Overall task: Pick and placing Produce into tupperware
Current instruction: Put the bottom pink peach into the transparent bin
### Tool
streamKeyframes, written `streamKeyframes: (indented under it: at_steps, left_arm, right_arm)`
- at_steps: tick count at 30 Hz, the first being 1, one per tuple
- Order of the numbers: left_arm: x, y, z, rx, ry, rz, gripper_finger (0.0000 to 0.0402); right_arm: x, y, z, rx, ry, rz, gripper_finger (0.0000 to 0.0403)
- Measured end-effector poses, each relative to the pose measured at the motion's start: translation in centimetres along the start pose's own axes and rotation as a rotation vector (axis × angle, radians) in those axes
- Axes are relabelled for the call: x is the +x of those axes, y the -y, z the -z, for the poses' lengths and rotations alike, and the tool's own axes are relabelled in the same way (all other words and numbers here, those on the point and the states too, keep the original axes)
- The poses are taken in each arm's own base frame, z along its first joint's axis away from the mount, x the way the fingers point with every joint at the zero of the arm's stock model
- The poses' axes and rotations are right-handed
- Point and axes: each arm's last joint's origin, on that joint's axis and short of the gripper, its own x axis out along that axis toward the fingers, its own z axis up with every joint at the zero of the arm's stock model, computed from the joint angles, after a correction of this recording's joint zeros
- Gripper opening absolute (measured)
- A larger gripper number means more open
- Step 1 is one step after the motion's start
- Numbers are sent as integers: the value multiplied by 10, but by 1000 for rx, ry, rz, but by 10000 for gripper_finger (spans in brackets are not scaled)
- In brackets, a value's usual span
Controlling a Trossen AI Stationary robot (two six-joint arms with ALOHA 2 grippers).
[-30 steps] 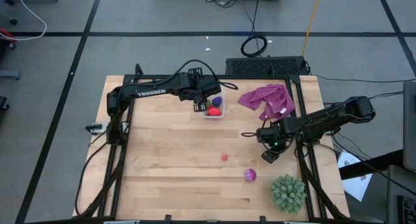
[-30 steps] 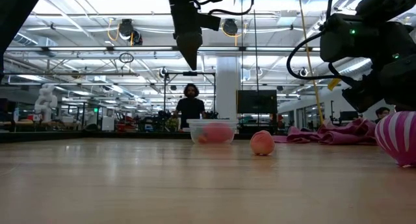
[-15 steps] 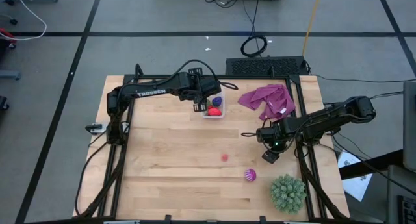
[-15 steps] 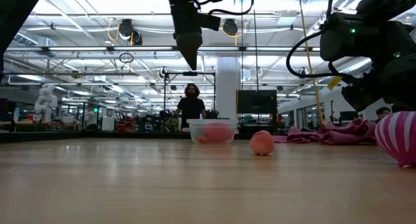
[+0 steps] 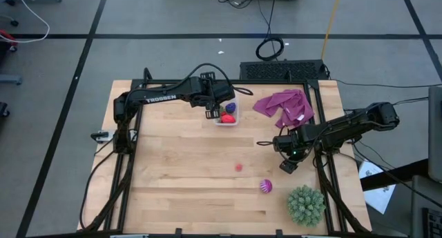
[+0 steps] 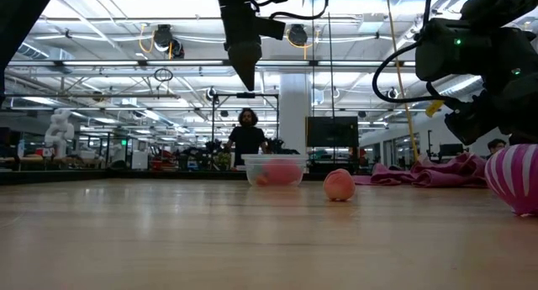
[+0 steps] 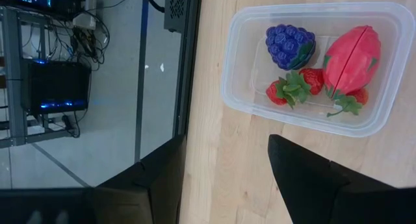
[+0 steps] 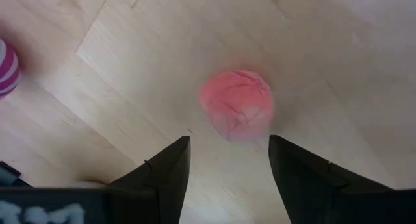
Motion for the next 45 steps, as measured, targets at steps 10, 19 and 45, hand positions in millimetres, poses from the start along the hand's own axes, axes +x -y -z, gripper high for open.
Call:
streamKeyframes:
  at_steps: [10,19,45]
  left_arm:
    - [0,0,0,0,0,0,225]
    - [0,0,0,-5,0,0,225]
    - [0,0,0,-3,0,0,225]
  right_arm:
    - [-5,-1,3,-10,18,-28,200]
    - [-22,0,11,21,144,-94,199]
    - [-2,4,-11,16,89,17,199]
